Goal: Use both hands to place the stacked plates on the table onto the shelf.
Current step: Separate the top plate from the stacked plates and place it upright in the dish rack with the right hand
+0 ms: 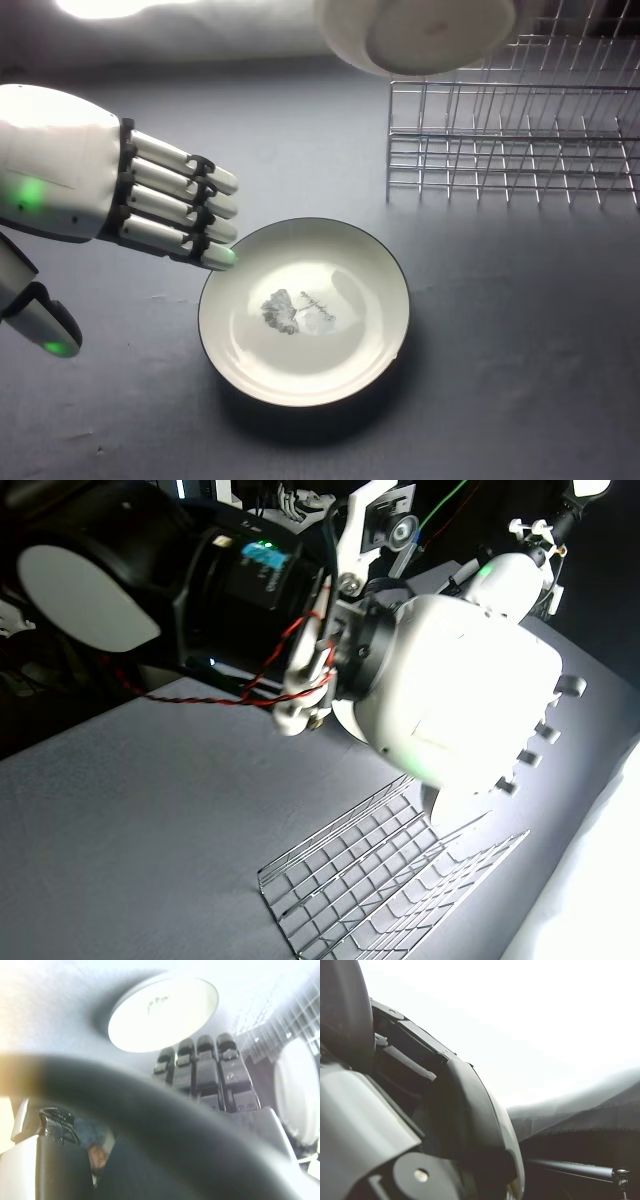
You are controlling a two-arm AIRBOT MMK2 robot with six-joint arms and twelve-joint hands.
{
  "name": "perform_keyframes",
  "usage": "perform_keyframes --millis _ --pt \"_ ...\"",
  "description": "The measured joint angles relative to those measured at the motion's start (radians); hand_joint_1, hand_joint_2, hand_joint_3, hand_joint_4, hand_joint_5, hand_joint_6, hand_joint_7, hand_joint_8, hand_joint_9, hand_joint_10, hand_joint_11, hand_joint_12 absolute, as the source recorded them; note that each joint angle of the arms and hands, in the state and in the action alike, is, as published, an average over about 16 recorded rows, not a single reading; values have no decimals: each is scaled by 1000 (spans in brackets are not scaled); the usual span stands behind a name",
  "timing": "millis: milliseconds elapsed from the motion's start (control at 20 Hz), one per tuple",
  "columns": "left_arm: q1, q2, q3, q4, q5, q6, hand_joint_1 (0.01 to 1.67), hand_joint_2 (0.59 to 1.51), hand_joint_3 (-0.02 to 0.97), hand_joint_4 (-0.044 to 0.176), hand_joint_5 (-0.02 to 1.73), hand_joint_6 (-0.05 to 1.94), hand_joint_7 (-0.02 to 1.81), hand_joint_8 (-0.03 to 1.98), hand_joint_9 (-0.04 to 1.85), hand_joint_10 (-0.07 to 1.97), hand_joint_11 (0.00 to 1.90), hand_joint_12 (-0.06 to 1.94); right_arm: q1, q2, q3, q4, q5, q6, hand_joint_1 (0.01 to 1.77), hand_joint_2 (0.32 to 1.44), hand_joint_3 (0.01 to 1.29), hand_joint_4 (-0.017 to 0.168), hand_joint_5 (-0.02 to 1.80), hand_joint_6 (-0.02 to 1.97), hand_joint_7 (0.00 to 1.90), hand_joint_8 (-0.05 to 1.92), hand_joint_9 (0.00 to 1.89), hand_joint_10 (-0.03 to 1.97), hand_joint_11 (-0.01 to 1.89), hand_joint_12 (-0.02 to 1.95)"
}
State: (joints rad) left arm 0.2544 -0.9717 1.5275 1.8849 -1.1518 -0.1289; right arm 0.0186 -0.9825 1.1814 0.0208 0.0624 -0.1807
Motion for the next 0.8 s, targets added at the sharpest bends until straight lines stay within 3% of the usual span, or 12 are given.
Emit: perform_keyframes --millis 350,800 --pt "18 -59 47 4 -76 8 23 1114 19 1 26 6 43 16 19 6 15 -14 -45 26 39 -24 25 3 1443 1020 14 -9 976 790 1086 673 1010 901 850 1470" --pt "35 -130 125 12 -128 34 23 1116 18 1 22 6 32 15 19 6 16 -14 -150 43 87 -67 96 9 1442 1017 14 -9 977 780 1099 648 1027 876 851 1452"
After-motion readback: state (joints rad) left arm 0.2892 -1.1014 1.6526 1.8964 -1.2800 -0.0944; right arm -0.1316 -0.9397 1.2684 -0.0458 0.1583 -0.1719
